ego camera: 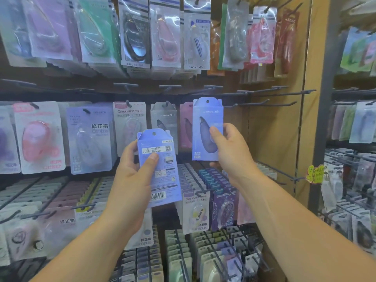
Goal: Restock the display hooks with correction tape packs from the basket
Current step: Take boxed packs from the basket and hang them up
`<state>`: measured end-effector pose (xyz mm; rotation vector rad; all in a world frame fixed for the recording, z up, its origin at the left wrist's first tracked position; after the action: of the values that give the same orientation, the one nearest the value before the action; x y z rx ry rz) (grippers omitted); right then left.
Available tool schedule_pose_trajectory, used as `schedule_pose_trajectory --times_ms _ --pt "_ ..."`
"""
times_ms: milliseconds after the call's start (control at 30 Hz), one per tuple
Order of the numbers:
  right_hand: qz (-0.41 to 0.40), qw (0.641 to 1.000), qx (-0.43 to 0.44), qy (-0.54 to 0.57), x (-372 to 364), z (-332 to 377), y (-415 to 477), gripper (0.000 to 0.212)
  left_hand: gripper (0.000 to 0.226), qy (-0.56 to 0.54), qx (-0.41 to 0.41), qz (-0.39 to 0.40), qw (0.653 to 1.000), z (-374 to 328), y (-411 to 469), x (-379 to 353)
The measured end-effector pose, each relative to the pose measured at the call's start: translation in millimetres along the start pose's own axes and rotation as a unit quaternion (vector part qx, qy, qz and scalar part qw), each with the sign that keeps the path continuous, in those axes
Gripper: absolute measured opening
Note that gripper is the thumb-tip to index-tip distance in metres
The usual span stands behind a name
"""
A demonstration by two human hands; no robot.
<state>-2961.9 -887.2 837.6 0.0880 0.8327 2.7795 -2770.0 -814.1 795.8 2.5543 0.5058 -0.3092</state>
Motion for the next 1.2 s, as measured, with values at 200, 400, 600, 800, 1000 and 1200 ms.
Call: schedule_pose_trajectory --times_ms 200,400,600,800,1000,1200 --pt "0.015 1.000 -0.022 -0.005 -1.1 -5.9 8.9 0.024 0.020 0.002 0.012 -0.010 1.000 -2.2 2.7 0.3" --pt "0.029 0.999 -0.030 -0.001 -2.2 -10.1 10.0 0.026 0.017 -0.126 0.155 -0.021 0.980 -9.6 8.4 -16.2" --pt "0.061 0.997 -0.038 0.010 5.6 -10.6 11.0 0.024 0.026 -0.210 0.216 0.073 0.951 -19.8 4.0 -30.1" --pt "0.069 0.996 -0.050 0.017 11.8 -12.1 11.9 0.024 0.037 -0.184 0.224 0.062 0.955 -17.8 6.6 -24.2" --pt "0.079 0.995 -0.059 0.017 9.7 -11.0 12.0 0.025 0.046 -0.101 0.229 0.037 0.967 -11.5 11.9 -13.1" --pt "0.056 0.997 -0.052 -0.007 6.0 -14.1 19.2 0.025 0.039 -0.047 0.170 0.039 0.984 -15.1 16.1 -12.6"
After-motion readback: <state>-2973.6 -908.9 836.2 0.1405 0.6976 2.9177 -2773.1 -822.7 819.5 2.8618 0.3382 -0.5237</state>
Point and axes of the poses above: each hand's wrist, its own y-axis towards the middle knuckle, its own x-axis out of the back of the hand, z = x × y, the point moved 1 cm from there along y, towards the middle knuckle, and after that the axes turned 9 degrees about -z, right-handed, at the moved point
